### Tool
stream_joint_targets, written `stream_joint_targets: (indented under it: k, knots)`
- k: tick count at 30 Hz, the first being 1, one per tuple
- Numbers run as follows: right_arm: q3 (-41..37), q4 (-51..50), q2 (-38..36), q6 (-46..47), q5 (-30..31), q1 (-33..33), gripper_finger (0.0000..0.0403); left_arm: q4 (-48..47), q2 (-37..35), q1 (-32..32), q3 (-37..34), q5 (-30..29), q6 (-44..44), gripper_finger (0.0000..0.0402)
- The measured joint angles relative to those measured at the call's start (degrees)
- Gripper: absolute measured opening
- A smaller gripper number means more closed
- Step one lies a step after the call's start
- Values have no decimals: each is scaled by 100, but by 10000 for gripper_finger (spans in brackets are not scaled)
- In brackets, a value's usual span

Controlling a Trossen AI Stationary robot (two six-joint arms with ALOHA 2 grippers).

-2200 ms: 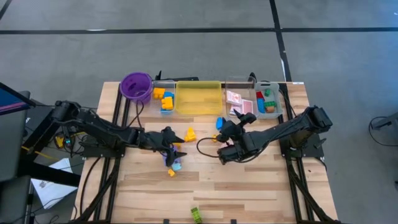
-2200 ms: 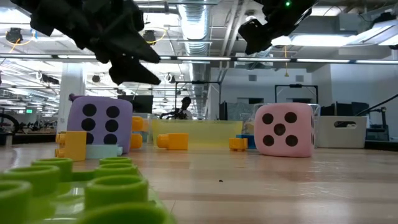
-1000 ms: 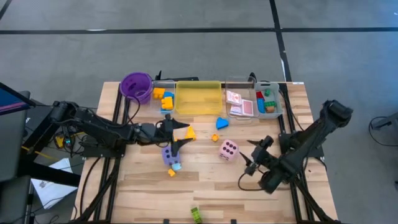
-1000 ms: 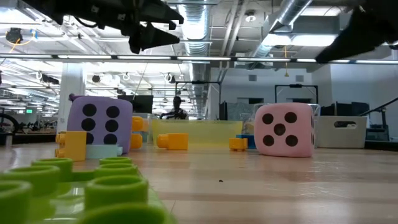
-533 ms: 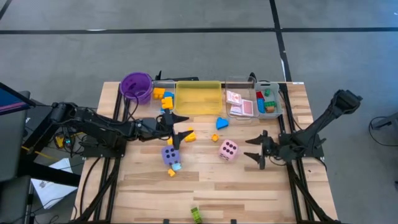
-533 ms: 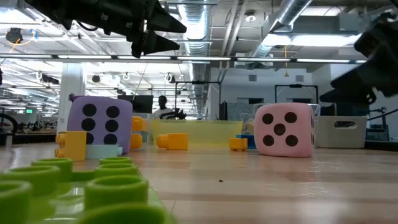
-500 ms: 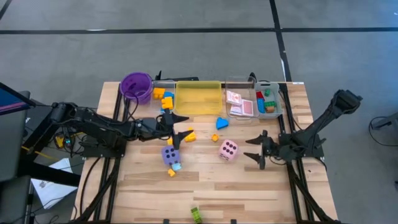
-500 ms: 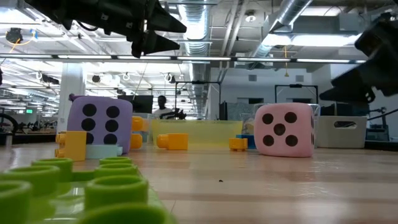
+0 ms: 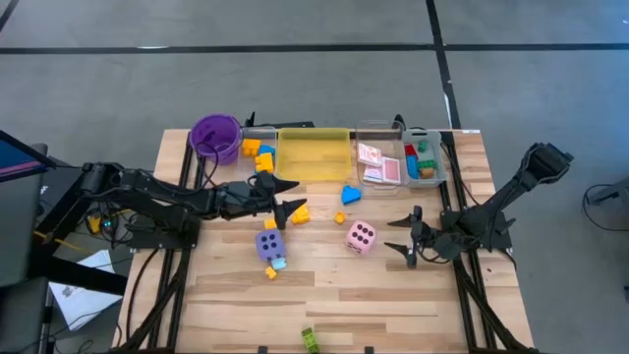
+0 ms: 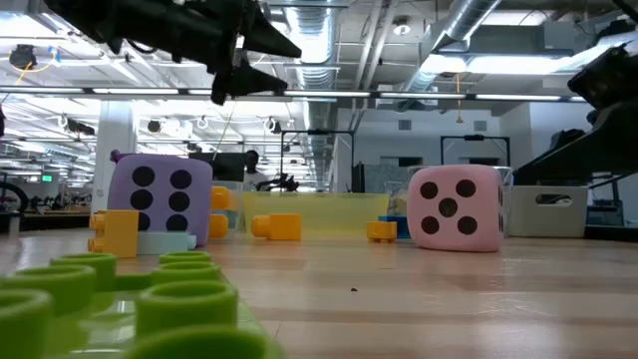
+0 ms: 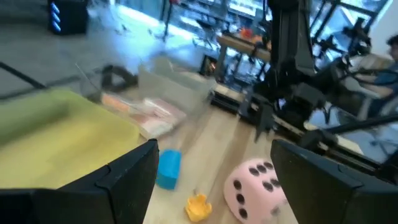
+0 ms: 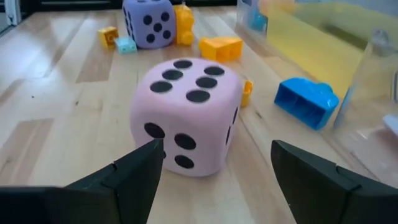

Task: Pick & Place Toys
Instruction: Put the pink dice into the yellow transparent bin

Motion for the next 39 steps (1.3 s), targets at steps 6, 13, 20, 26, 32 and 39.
stream_joint_targets:
  k: [6, 13, 20, 26, 32, 39]
  knots:
    - [0, 97, 497, 500, -8, -155, 290, -34, 404, 249, -2, 507, -101, 301]
    - [222, 1274, 1358, -192, -1104, -998, 290, 131, 562, 429, -2, 503, -168, 301]
    - [908, 2242, 2748, -908, -2747, -1954, 290, 120, 560, 396, -2, 505, -326, 301]
    - [1731, 4388, 4492, -1783, -4284, -2579, 290, 119, 560, 279, -2, 507, -326, 301]
    - [2248, 3839, 5120, -1350, -5287, -3039, 290, 69, 560, 178, -2, 507, -247, 301]
    - [2067, 3437, 4505, -993, -5139, -3057, 290, 39, 560, 143, -2, 507, -27, 301]
